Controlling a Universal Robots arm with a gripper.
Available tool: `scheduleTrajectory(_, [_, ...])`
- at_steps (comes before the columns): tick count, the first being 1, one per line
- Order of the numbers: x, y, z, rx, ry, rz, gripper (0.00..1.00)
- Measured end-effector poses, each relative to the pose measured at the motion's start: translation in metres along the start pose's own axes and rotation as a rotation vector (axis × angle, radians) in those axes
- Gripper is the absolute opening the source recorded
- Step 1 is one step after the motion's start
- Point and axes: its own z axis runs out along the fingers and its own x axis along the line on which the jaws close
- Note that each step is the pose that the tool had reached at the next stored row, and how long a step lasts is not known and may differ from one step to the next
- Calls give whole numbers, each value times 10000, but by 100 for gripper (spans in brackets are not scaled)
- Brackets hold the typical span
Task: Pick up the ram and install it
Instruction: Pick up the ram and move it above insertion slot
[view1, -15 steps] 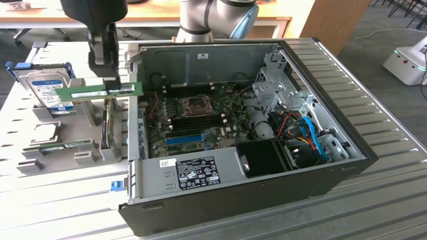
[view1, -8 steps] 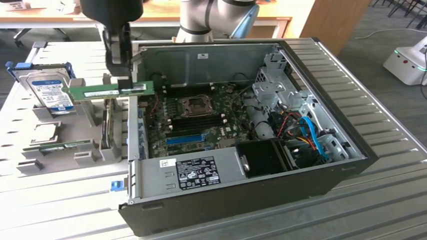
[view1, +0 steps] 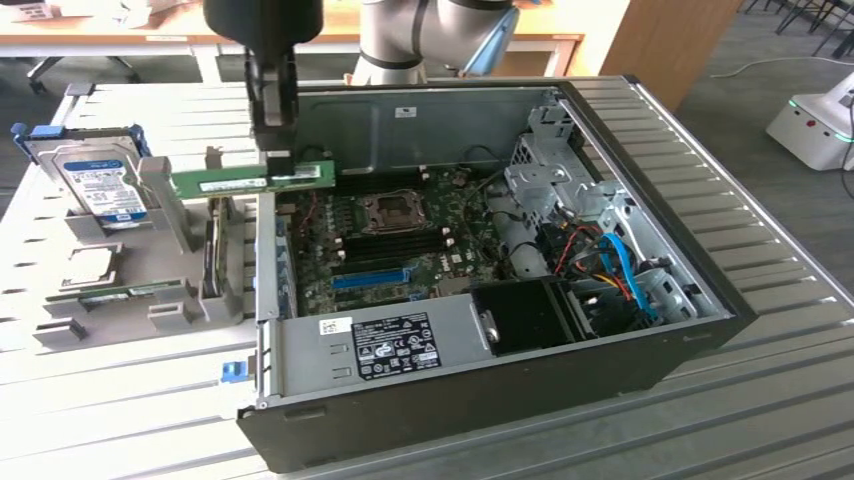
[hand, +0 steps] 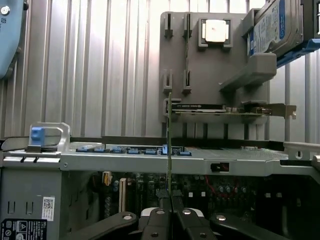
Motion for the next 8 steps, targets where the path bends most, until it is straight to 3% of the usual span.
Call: scheduleTrajectory(8, [1,-240,-13,0,1,1,12])
